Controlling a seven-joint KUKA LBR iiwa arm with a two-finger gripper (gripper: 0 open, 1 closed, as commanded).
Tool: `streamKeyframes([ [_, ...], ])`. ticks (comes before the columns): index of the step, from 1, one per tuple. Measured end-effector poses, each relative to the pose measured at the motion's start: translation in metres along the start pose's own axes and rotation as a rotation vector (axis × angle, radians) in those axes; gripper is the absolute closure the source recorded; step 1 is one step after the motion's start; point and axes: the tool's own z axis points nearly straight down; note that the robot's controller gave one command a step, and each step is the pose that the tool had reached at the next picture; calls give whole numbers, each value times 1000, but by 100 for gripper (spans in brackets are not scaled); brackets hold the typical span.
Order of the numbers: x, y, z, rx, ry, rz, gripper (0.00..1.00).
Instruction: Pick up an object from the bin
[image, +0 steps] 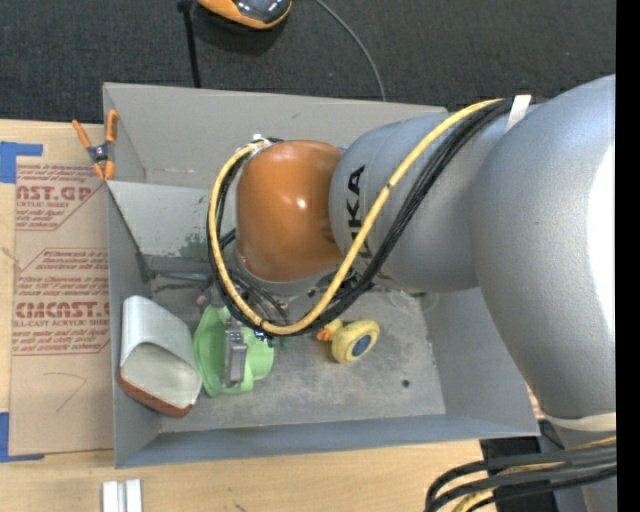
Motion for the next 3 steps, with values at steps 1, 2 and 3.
streamKeyframes([
  [1,-7,-8,13,-4,-7,-48,0],
  [2,-22,-41,40,-1,1,-138,0],
  [3,-23,-47,56,-5,-8,-206,100],
])
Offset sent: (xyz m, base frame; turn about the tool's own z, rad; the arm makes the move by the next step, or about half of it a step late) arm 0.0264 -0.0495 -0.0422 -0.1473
